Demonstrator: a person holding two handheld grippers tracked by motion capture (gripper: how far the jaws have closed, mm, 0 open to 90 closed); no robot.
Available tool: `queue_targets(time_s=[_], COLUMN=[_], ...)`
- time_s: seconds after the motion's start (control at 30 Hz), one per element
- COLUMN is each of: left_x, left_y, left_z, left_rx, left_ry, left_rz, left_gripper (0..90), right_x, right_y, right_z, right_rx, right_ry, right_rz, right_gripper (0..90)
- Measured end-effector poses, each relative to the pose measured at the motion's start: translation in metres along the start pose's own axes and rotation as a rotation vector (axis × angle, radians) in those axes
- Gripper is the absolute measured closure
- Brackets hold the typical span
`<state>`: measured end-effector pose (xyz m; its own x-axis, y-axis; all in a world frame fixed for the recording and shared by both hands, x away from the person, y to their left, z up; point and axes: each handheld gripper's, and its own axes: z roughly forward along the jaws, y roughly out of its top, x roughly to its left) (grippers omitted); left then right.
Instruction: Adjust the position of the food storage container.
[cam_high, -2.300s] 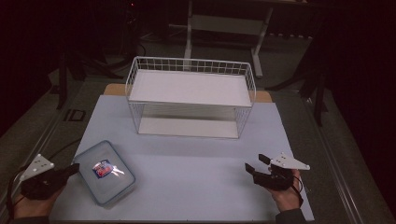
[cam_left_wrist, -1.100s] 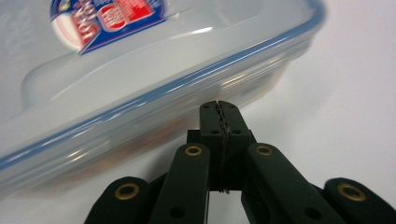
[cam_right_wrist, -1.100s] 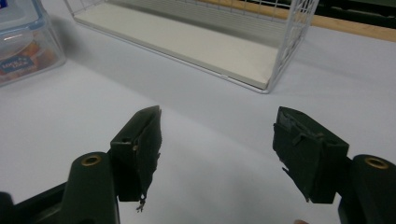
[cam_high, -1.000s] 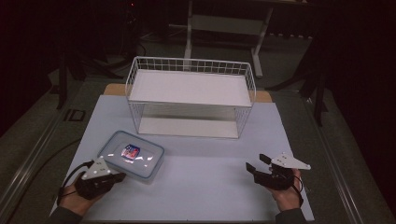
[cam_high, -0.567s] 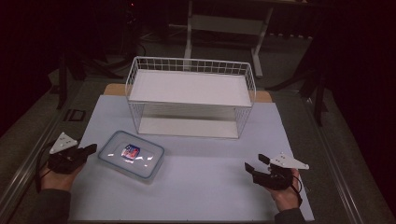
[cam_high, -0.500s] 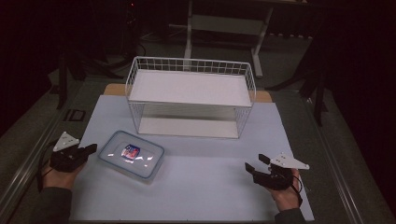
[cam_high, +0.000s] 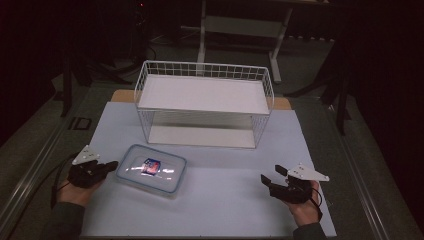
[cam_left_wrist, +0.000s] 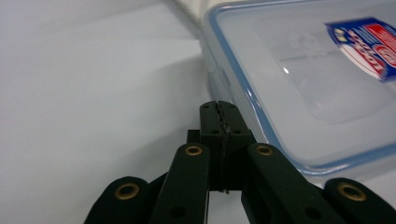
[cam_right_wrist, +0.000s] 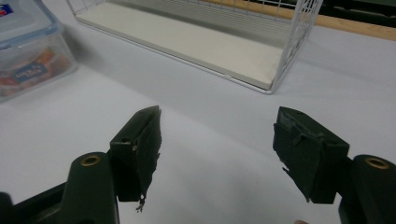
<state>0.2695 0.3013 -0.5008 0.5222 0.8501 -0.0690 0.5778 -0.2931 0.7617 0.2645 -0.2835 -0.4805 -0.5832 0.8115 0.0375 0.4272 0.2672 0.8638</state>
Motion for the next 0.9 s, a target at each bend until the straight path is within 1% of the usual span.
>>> queue_targets(time_s=[0.03,0.07,0.1,0.13,0.17,0.2,0.23,0.27,0.37,0.4,0.43,0.57,0.6,0.7,0.77,0.8,0.9], left_x=[-0.007,-0.009,-0.019,-0.019,-0.029,-0.037,-0.042,-0.049,-0.063,-0.070,-0.073,-0.091,-0.097,-0.108,-0.112,-0.113,-0.110], left_y=[0.001,0.002,0.004,0.004,0.006,0.008,0.009,0.011,0.017,0.020,0.021,0.030,0.033,0.038,0.039,0.039,0.038], left_z=[0.002,0.003,0.005,0.005,0.008,0.011,0.013,0.016,0.023,0.027,0.028,0.041,0.044,0.050,0.053,0.054,0.054], left_rx=[0.004,0.006,0.015,0.015,0.024,0.028,0.028,0.032,0.039,0.044,0.044,0.046,0.045,0.042,0.036,0.026,0.015], left_ry=[-0.019,-0.028,-0.053,-0.053,-0.075,-0.098,-0.110,-0.132,-0.161,-0.176,-0.181,-0.211,-0.225,-0.235,-0.237,-0.232,-0.227], left_rz=[0.013,0.019,0.040,0.040,0.065,0.079,0.086,0.098,0.118,0.131,0.134,0.157,0.165,0.190,0.187,0.177,0.156], left_gripper=[89.8,89.8,89.8,89.8,89.8,89.8,89.8,89.8,89.8,89.8,89.8,89.8,89.8,89.7,89.5,89.4,85.0], right_x=[0.000,0.000,0.000,0.000,0.000,0.000,0.000,0.000,0.000,0.000,0.000,0.000,0.000,0.001,0.000,0.000,0.001], right_y=[0.000,0.000,0.000,0.000,0.000,0.000,0.000,0.000,0.000,0.000,0.000,0.000,0.000,0.000,0.000,0.000,0.000], right_z=[0.000,0.000,0.001,0.001,0.001,0.001,0.000,0.000,0.000,0.000,0.000,0.000,0.000,0.000,0.000,0.000,0.000], right_rx=[0.000,0.002,0.002,0.002,0.002,0.002,0.000,-0.001,-0.002,-0.002,-0.001,0.000,-0.001,0.000,-0.002,-0.002,-0.003], right_ry=[0.000,-0.001,-0.001,-0.001,0.001,0.000,0.000,0.000,0.001,0.001,0.002,0.004,0.005,0.005,0.006,0.006,0.008], right_rz=[0.001,0.001,0.000,0.000,0.002,0.003,0.002,0.002,0.000,0.000,0.001,-0.002,-0.003,-0.003,-0.002,-0.002,-0.005], right_gripper=[31.7,31.8,31.8,31.8,31.8,31.8,31.8,31.8,31.8,31.8,31.8,31.8,31.8,31.7,31.8,31.8,31.8])
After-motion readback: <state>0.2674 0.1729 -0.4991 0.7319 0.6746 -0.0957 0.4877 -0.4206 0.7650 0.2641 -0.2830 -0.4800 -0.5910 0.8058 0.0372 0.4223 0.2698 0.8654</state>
